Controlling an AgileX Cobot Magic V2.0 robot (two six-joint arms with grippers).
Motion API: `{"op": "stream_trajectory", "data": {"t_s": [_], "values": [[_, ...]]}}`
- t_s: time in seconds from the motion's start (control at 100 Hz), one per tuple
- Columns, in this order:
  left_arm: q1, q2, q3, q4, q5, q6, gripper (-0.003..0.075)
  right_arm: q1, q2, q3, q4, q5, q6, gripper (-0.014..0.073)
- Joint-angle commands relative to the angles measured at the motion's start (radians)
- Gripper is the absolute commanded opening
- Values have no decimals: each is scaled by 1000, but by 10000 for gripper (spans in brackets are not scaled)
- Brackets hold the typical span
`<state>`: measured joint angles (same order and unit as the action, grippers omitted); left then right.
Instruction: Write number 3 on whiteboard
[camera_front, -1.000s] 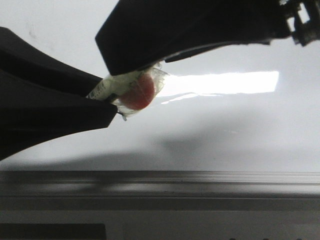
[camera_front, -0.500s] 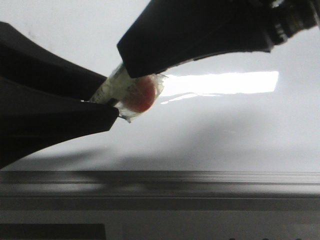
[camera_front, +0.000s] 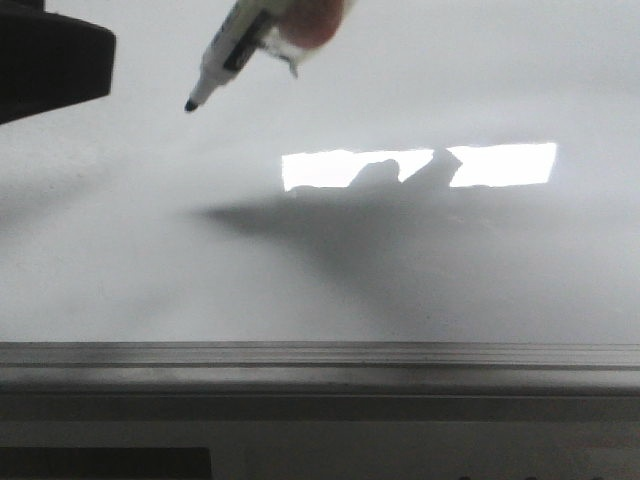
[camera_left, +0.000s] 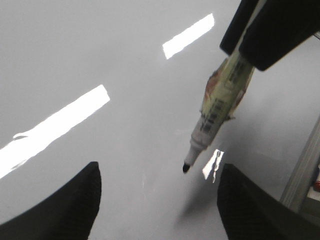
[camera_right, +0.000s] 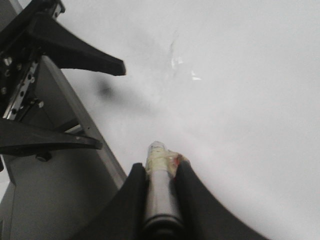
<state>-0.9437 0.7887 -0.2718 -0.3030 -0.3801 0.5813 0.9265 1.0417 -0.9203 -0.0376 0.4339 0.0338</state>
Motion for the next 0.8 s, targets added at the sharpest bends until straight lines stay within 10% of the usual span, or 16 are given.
{"op": "stream_trajectory", "data": {"t_s": [0.0,0.79], "values": [[-6,-25,-9,-86,-95,52,461,-29,7,-74,-27,-28,-9,-66],[-6,-29,0,-104,-116,60,461,-190,89,-180,-28,139,-9,-64]]}}
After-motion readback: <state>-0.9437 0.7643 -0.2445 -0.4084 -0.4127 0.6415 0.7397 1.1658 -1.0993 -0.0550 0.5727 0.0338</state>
